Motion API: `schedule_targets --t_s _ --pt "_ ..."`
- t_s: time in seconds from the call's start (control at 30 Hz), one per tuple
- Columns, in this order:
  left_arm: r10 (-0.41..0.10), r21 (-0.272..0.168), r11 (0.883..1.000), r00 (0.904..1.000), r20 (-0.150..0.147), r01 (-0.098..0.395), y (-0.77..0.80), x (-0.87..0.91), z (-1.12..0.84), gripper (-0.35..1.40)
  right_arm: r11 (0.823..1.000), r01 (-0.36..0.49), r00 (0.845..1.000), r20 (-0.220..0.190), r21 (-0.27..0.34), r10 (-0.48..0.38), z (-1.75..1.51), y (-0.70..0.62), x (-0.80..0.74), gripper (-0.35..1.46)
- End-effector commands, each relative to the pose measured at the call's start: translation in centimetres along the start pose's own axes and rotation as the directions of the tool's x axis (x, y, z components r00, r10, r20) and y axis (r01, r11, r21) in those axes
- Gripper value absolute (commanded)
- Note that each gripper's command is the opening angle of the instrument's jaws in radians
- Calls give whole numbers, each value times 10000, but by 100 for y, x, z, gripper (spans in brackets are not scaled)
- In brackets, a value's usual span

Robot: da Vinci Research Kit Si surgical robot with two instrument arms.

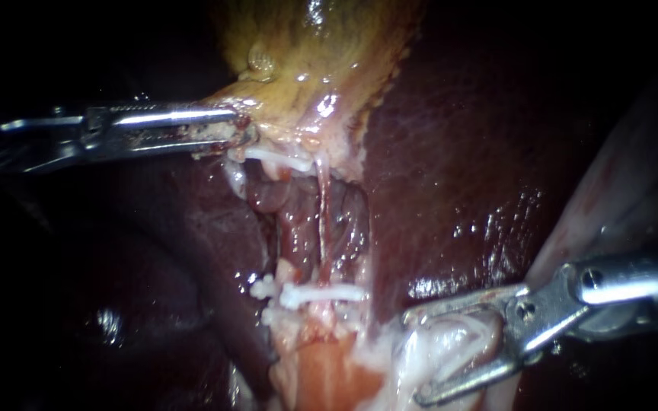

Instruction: Clipping second clip right tube

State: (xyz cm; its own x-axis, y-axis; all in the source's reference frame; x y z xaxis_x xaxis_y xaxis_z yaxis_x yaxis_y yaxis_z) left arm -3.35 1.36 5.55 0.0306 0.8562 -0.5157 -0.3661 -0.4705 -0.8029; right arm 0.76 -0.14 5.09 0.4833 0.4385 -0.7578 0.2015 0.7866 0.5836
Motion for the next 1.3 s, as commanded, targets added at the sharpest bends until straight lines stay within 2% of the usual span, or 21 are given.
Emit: schedule_targets --t_s 0.03,0.17,0.27,0.43,0.53,0.9,1.13,1.3 --pt "-2 -4 10000 10000 -2 2 0 1 -1 -35 10000 -1 10000 -1 -1 1 0 0 0 49" --pt "-56 -70 10000 10000 38 56 2 10 -10 -35 10000 -3 10000 -1 -4 3 0 1 0 49" --pt "-148 19 9999 9999 54 148 1 27 -26 -35 10000 -3 10000 -2 -6 3 0 2 -1 49" --pt "-349 240 9991 9991 -224 354 -5 50 -61 -35 10000 -5 10000 -2 -4 5 -1 2 -1 49" --pt "-329 283 9990 9989 -323 338 -7 55 -72 -35 10000 -10 10000 -4 -5 10 -1 3 0 50" --pt "-338 339 9988 9988 -346 350 -4 56 -72 -35 10000 -48 10000 12 -45 48 2 7 4 50" --pt "-277 347 9990 9990 -347 289 -4 56 -72 -35 9961 -871 9962 -102 -168 869 7 30 29 50" --pt "-274 355 9990 9990 -352 286 -3 55 -71 -35 9913 -1278 9916 -217 -317 1272 -1 59 50 50"
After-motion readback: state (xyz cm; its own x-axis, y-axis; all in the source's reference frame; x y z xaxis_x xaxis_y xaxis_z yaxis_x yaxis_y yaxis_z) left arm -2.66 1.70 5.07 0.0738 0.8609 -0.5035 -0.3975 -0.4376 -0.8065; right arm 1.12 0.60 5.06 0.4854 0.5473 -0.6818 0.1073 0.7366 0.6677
